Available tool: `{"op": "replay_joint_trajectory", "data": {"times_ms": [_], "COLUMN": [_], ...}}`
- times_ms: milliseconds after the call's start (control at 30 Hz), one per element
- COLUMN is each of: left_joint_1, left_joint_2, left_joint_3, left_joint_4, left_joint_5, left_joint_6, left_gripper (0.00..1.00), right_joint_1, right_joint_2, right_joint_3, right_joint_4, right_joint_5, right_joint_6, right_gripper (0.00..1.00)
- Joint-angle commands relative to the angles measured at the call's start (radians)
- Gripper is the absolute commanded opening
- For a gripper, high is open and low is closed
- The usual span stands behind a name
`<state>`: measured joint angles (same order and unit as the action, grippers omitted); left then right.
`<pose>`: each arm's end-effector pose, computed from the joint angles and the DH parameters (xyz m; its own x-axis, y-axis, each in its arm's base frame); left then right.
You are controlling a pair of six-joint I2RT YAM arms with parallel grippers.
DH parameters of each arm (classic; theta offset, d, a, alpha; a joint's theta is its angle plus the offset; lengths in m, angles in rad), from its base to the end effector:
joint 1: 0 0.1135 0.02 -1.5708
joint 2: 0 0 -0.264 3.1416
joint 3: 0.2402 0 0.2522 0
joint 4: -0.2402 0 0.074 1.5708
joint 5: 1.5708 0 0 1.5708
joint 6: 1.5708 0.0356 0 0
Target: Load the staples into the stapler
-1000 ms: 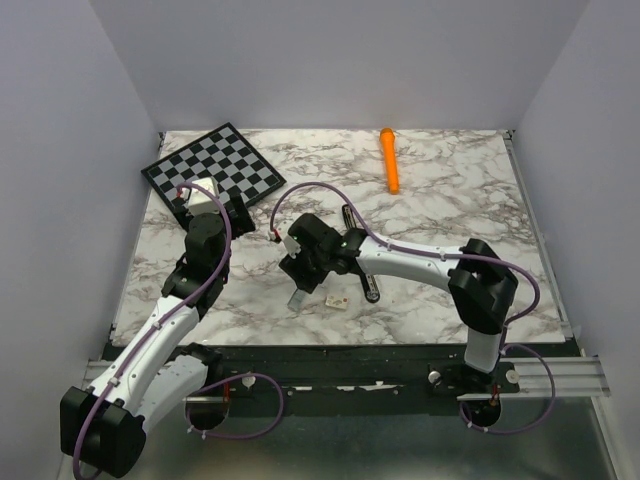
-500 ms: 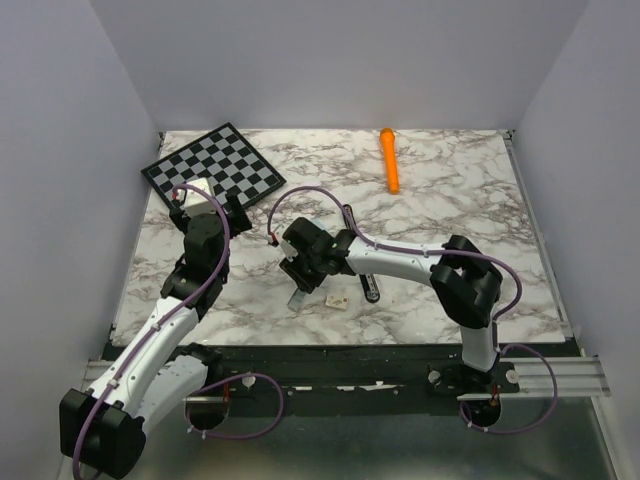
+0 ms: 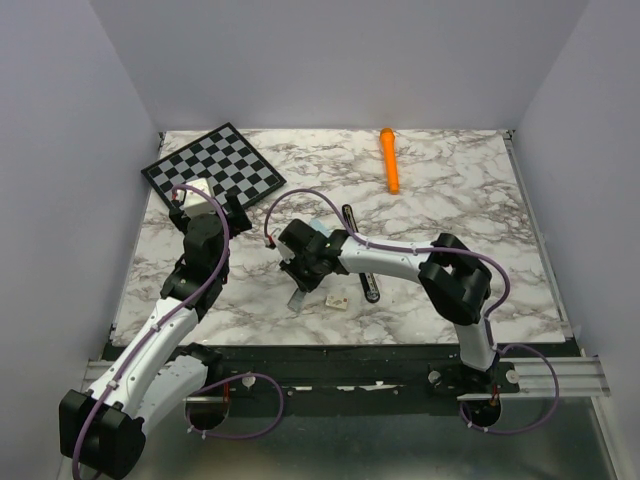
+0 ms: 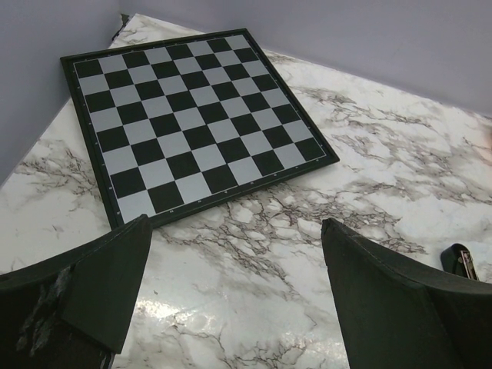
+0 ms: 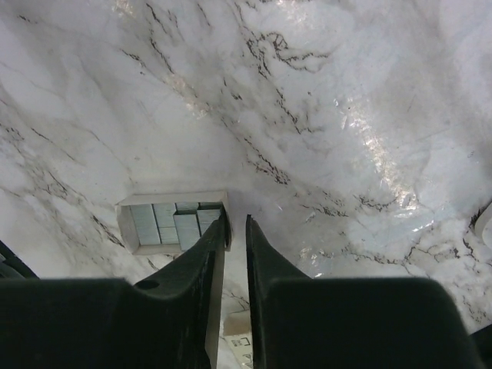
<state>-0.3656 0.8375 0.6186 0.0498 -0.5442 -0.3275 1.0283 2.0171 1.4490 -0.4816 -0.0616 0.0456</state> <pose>0.1919 -0.0537 0.2974 -0.0939 -0.2587 -0.9614 -0.2122 0.9486 -0.2346 0.2187 0.3670 0.1754 -0.4870 -0.7197 -0.4949 -0.8493 0.5224 0.0760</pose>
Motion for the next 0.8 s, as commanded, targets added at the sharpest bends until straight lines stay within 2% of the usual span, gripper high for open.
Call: {"op": "replay_joint_trajectory", "data": {"times_ms": [0,133,167,200,400,700,733,767], "left_joint_1": [0.005,0.005,0.005,0.005,0.005,0.005,0.005,0.005], "left_joint_2": [-0.014,-0.014,-0.014,-0.014,-0.014,-0.012,-0.011,-0.011], "left_joint_3": [-0.005,-0.007,-0.007,-0.007,-0.008,-0.007,-0.008,-0.007], "left_joint_4": [0.001,0.002,0.002,0.002,0.002,0.002,0.002,0.002], "left_joint_5": [-0.022,-0.022,-0.020,-0.022,-0.022,-0.022,-0.020,-0.020], "left_joint_6": [-0.012,-0.012,-0.012,-0.012,-0.012,-0.012,-0.013,-0.012], "left_gripper": [0.99,0.99,0.99,0.99,0.99,0.99,0.99,0.99], "right_joint_1": [0.007,0.006,0.006,0.007,0.006,0.006,0.007,0.006], "right_joint_2": [0.031,0.009,0.003,-0.004,-0.078,-0.106,-0.106,-0.109], "right_joint_3": [0.028,0.017,0.014,0.007,-0.021,-0.024,-0.024,-0.022], "right_joint_4": [-0.048,-0.055,-0.055,-0.060,-0.084,-0.117,-0.120,-0.123], "right_joint_5": [-0.033,0.000,0.032,0.051,0.213,0.259,0.256,0.226], "right_joint_6": [-0.016,-0.027,-0.030,-0.035,-0.110,-0.125,-0.124,-0.118], "right_gripper": [0.21,0.08,0.02,0.01,0.01,0.01,0.02,0.07]}}
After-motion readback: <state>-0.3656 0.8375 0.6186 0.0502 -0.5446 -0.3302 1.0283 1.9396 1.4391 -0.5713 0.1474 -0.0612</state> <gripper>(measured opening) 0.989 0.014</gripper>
